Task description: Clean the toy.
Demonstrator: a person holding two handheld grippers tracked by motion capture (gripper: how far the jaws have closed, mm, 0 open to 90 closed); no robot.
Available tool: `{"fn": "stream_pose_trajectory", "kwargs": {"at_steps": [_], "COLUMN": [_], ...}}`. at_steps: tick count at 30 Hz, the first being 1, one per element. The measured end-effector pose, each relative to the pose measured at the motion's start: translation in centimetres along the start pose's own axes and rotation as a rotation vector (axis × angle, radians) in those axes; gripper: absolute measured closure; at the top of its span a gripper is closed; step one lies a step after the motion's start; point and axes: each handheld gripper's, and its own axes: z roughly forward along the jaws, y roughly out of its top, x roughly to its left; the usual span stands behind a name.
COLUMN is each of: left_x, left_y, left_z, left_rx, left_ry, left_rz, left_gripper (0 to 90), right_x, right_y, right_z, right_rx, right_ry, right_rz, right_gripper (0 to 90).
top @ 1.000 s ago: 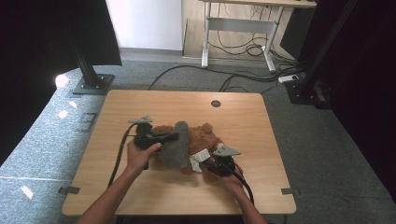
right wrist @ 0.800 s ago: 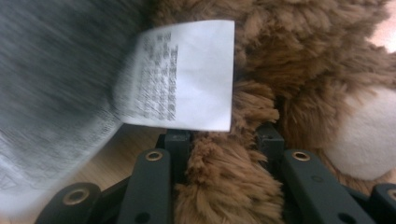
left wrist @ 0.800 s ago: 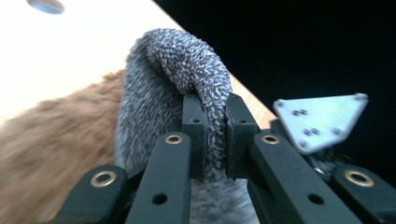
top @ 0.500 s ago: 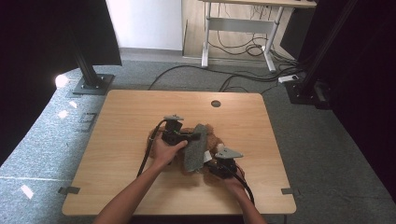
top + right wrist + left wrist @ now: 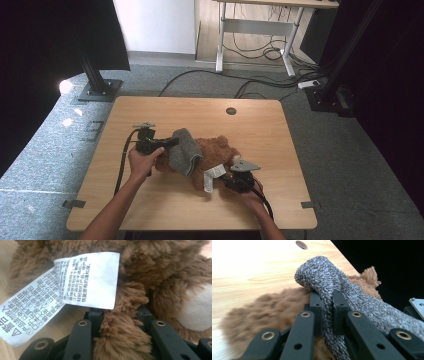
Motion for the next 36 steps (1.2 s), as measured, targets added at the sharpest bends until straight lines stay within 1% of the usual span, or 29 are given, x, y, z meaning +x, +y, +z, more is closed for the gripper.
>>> {"fn": "stream_pose_trajectory", "kwargs": {"at_steps": [1,3,8,10,12,14,15,17,18,20,21,23,25,26,27,29,30,31,33,36], "left_x": [0.3,0.9,3.0,3.7,4.7,5.3,5.6,6.1,6.4,6.9,7.0,6.9,6.5,6.1,5.6,5.0,4.6,4.2,3.3,2.0], "left_y": [-0.2,-0.5,-1.9,-2.3,-3.0,-3.5,-3.8,-4.2,-4.5,-4.9,-5.1,-5.1,-4.7,-4.4,-3.7,-2.9,-2.5,-2.0,-1.1,-0.1], "left_z": [-0.6,-1.5,-3.0,-3.5,-3.8,-3.8,-3.7,-3.5,-3.3,-3.2,-3.2,-3.5,-4.1,-4.4,-5.0,-5.5,-5.7,-5.9,-5.9,-5.4], "left_rx": [-0.016,-0.028,-0.041,-0.044,-0.029,-0.014,-0.004,0.032,0.046,0.069,0.073,0.065,0.04,0.02,-0.007,-0.043,-0.057,-0.065,-0.079,-0.087], "left_ry": [-0.001,-0.003,-0.018,-0.011,-0.006,0.004,0.015,0.056,0.067,0.072,0.075,0.067,0.053,0.043,0.018,-0.01,-0.023,-0.033,-0.048,-0.094], "left_rz": [-0.009,-0.023,-0.088,-0.106,-0.132,-0.148,-0.153,-0.143,-0.149,-0.159,-0.16,-0.162,-0.147,-0.139,-0.135,-0.127,-0.121,-0.107,-0.083,-0.069], "left_gripper": [81.3,81.2,81.0,81.0,81.0,81.0,81.0,81.0,81.0,81.0,81.0,81.0,81.0,81.1,81.1,81.2,81.2,81.2,81.2,81.3], "right_x": [0.0,0.1,0.2,0.2,0.2,0.1,0.1,0.1,0.1,0.1,0.0,0.0,-0.1,-0.1,-0.1,-0.1,-0.1,-0.1,0.0,0.0], "right_y": [0.0,-0.2,-0.3,-0.3,-0.3,-0.4,-0.4,-0.4,-0.4,-0.5,-0.5,-0.6,-0.7,-0.7,-0.7,-0.6,-0.6,-0.6,-0.6,-0.6], "right_z": [-0.1,-0.2,-0.3,-0.4,-0.4,-0.4,-0.4,-0.4,-0.5,-0.6,-0.6,-0.8,-0.9,-0.9,-0.9,-0.9,-0.9,-0.9,-0.9,-0.9], "right_rx": [0.001,0.003,0.007,0.007,0.008,0.01,0.011,0.012,0.015,0.017,0.018,0.019,0.02,0.021,0.021,0.022,0.022,0.022,0.022,0.023], "right_ry": [0.0,0.003,0.009,0.012,0.013,0.017,0.018,0.018,0.019,0.02,0.02,0.024,0.027,0.027,0.027,0.028,0.029,0.028,0.03,0.029], "right_rz": [0.003,-0.001,-0.007,-0.007,-0.007,-0.006,-0.004,-0.002,-0.001,-0.005,-0.008,-0.006,-0.008,-0.009,-0.01,-0.011,-0.013,-0.014,-0.02,-0.025], "right_gripper": [67.1,67.1,67.1,67.0,67.0,67.0,67.0,67.0,67.1,67.1,67.1,67.1,67.1,67.1,67.1,67.0,67.0,67.0,67.0,67.0]}}
